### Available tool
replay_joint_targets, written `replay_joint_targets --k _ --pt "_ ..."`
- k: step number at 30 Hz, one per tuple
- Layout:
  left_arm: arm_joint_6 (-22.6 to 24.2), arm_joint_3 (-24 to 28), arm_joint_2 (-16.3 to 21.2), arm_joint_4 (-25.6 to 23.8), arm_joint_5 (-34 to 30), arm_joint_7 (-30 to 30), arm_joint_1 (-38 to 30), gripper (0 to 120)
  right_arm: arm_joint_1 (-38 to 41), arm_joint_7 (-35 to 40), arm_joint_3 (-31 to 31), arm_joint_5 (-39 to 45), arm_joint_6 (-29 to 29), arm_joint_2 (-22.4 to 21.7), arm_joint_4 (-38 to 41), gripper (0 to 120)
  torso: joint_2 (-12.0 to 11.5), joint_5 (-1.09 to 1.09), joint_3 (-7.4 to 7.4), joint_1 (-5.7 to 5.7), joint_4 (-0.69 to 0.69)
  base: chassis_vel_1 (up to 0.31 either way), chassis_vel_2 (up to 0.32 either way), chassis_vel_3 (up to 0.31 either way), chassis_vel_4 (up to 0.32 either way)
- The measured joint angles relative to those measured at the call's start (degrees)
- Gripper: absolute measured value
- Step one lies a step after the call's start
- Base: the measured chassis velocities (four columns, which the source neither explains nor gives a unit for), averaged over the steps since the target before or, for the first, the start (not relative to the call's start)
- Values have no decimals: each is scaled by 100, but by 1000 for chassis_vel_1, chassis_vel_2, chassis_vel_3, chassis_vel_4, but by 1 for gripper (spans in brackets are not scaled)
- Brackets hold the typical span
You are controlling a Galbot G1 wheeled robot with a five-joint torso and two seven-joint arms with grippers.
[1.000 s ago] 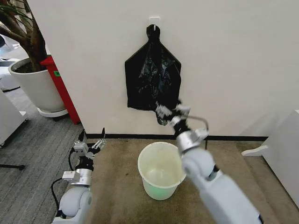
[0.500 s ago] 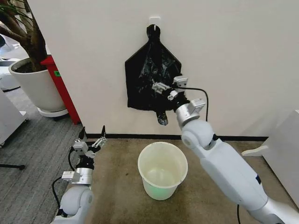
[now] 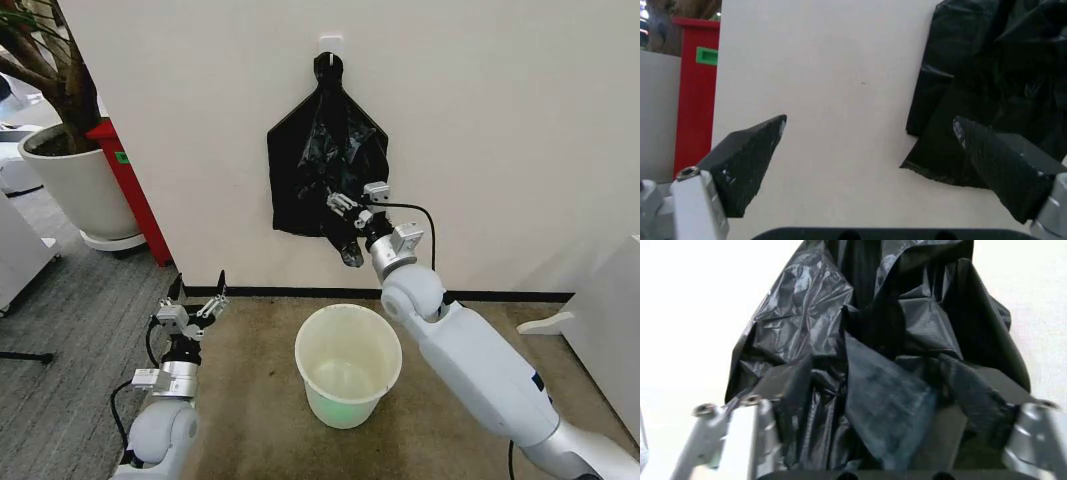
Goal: Place the garbage bag over the trash bin.
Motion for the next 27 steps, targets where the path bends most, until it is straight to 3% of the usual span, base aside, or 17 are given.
replay_joint_targets --k 9,11,14,19,27 --pt "-19 -17 -7 64 10 -3 -10 99 -28 -13 49 4 31 -15 -23 36 0 0 0 0 0 0 0 0 0" --pt "-23 -20 -8 69 10 -4 -16 99 -44 -17 56 11 48 -14 -23 23 0 0 0 0 0 0 0 0 0" --pt "-23 -21 -7 69 8 -6 -25 99 -57 -18 58 20 55 -9 -23 18 0 0 0 0 0 0 0 0 0" --pt "-23 -29 19 52 -18 -15 -58 99 -73 -19 61 45 68 13 -22 0 0 0 0 0 0 0 0 0 0" --pt "31 30 149 -165 -234 -22 -115 99 -67 -5 94 103 66 37 45 0 0 -1 0 0 1 0 0 0 0"
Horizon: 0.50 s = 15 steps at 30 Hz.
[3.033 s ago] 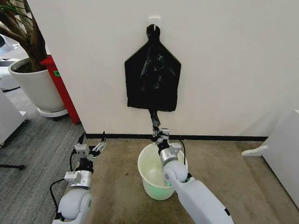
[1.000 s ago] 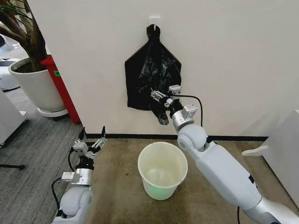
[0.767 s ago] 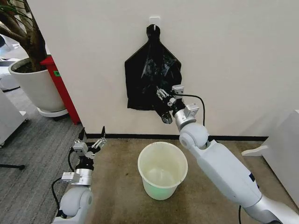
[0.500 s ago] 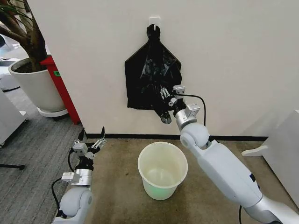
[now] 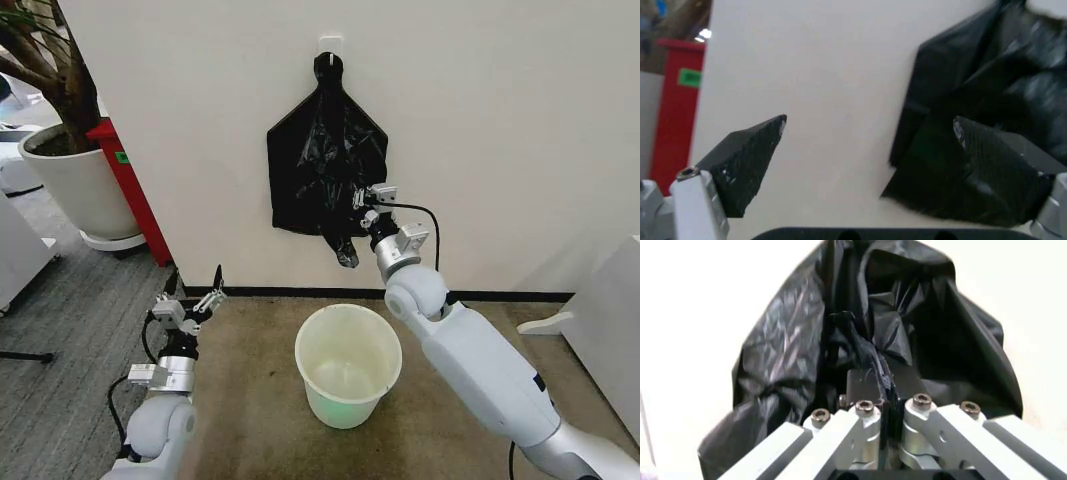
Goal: Place the garbage bag over the trash bin.
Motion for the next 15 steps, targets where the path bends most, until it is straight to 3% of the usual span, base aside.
replay_joint_targets --k 7,11,13,14,15 --pt "179 118 283 -447 -451 1 -78 100 45 95 47 103 -63 32 208 0 0 0 0 0 0 0 0 0 0" --pt "378 327 939 -795 -1340 39 -284 100 127 178 55 196 -134 59 390 0 0 0 0 0 0 0 0 0 0" --pt "486 499 1536 -878 -2079 172 -630 100 169 243 48 218 -181 102 427 0 0 -1 0 0 0 0 0 0 0" --pt "486 499 1536 -878 -2079 172 -630 100 169 243 48 218 -181 102 427 0 0 -1 0 0 0 0 0 0 0" --pt "515 573 1770 -881 -2306 215 -790 100 184 281 47 218 -204 119 439 0 0 -1 0 0 1 0 0 0 0"
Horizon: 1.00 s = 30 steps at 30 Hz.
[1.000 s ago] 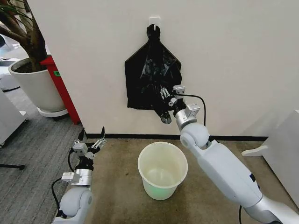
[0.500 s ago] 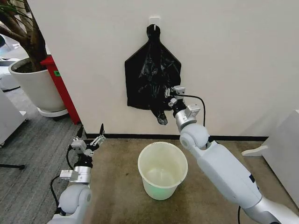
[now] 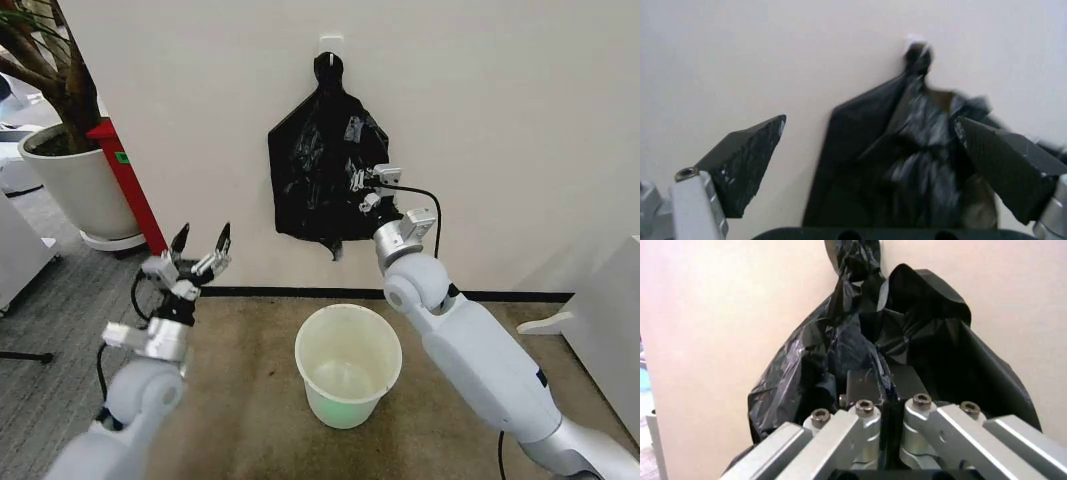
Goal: Place the garbage bag over the trash bin.
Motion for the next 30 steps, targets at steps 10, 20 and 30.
replay_joint_targets --k 10,20,30 --pt "209 1396 1108 430 -1359 -174 -2276 100 -17 76 95 52 -45 1 85 0 0 2 0 0 -2 0 0 0 0" --pt "324 2957 815 1153 -1653 -424 -3698 98 -14 92 97 80 -61 -60 114 0 0 2 0 0 -1 0 0 0 0" --pt "555 4098 425 1453 -1703 -846 -4807 98 -173 73 286 87 -57 -149 212 0 0 4 0 0 -2 0 0 0 0"
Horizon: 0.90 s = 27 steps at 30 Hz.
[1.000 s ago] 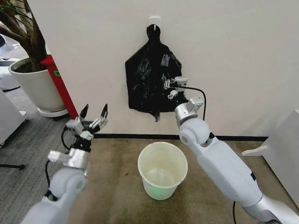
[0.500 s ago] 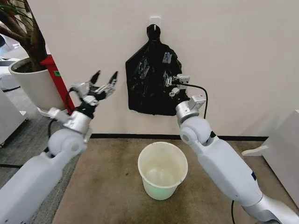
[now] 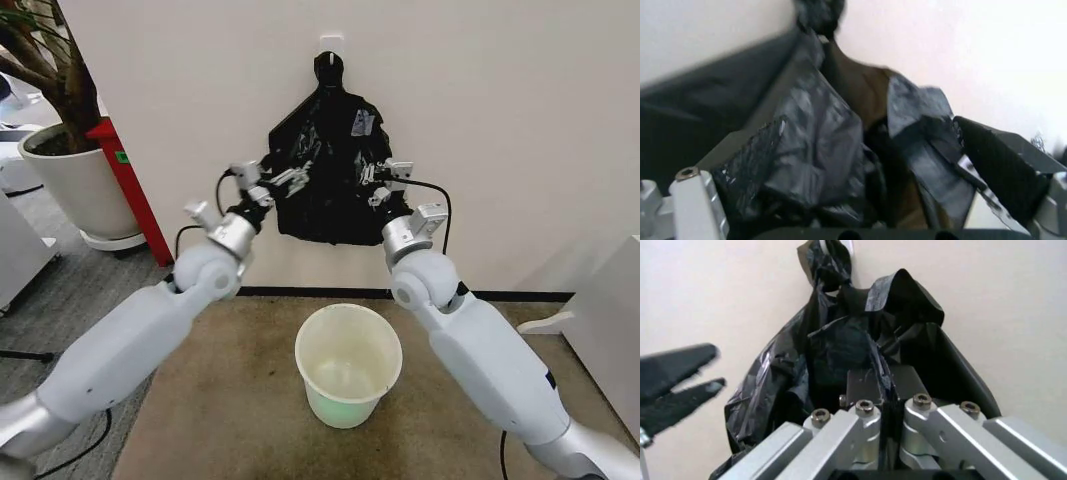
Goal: Place the garbage bag over the trash bin.
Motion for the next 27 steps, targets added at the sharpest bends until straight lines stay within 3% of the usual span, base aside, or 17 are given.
replay_joint_targets --k 10,16,20,21,22,27 --pt "213 201 -85 303 379 -233 -180 97 -37 -42 64 -8 17 -2 16 0 0 -2 0 0 3 0 0 0 0" --pt "493 413 -265 521 728 -676 -356 94 -61 -131 97 -15 46 4 29 0 0 -2 0 0 1 0 0 0 0" --pt "792 507 -394 640 1012 -1046 -465 84 -82 -165 108 -23 60 6 37 0 0 -2 0 0 1 0 0 0 0" --pt "867 527 -426 681 1056 -1125 -493 79 -89 -178 114 -25 65 7 46 0 0 -2 0 0 1 0 0 0 0" --pt "946 556 -484 780 1135 -1225 -531 66 -111 -215 148 -38 81 6 52 0 0 -2 0 0 1 0 0 0 0" --pt "944 557 -512 785 1186 -1230 -521 47 -166 -271 211 -74 123 -8 31 0 0 -2 0 0 1 0 0 0 0"
